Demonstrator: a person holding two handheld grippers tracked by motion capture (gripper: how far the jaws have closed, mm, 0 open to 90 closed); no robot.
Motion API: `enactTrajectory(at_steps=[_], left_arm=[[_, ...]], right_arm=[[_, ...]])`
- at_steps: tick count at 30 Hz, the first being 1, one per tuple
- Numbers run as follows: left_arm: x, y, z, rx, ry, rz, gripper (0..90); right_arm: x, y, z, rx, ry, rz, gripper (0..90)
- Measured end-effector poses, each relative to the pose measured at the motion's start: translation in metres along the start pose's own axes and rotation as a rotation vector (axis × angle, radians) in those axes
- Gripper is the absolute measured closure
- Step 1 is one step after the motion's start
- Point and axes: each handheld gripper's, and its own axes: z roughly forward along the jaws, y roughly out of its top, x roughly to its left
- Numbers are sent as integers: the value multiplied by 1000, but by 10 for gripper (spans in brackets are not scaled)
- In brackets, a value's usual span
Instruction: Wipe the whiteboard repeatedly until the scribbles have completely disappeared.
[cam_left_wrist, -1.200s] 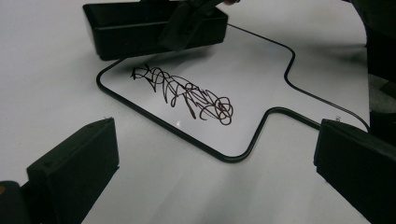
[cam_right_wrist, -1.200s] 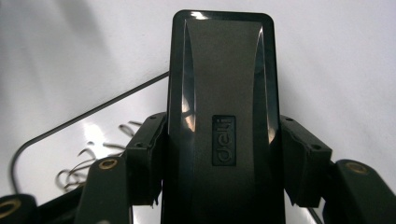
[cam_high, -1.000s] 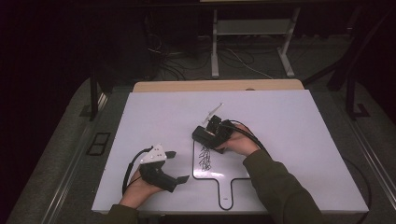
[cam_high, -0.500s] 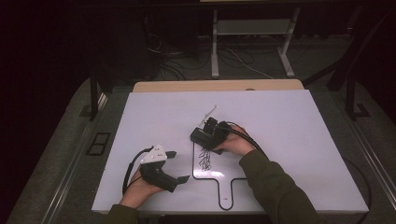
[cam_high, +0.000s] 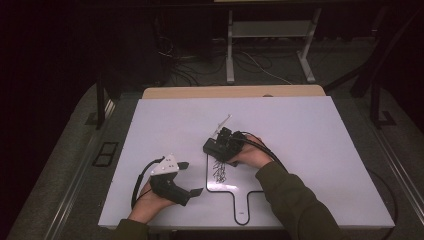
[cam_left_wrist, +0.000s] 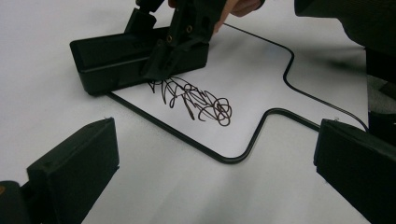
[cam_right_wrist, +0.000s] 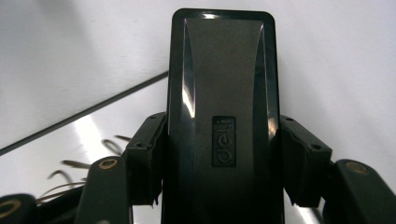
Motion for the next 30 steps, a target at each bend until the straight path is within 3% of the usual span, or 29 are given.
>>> enactTrajectory(at_steps=[5,14,17,25,30], left_arm=[[-1,0,0,-1,0,0,0],[0,0,0,-1,-1,0,0],[0,0,0,-1,-1,-1,0],[-1,0,0,0,-3,3,0],[-1,0,0,-3,-2,-2,0]], right_arm=[[7,1,0,11,5,-32,385],[-12,-3,-2,14,-19,48,385],[-8,-2,-2,19,-30,22,385],[12,1,-1,18,11,-36,385],[0,-1,-1,17,3,-2,385]])
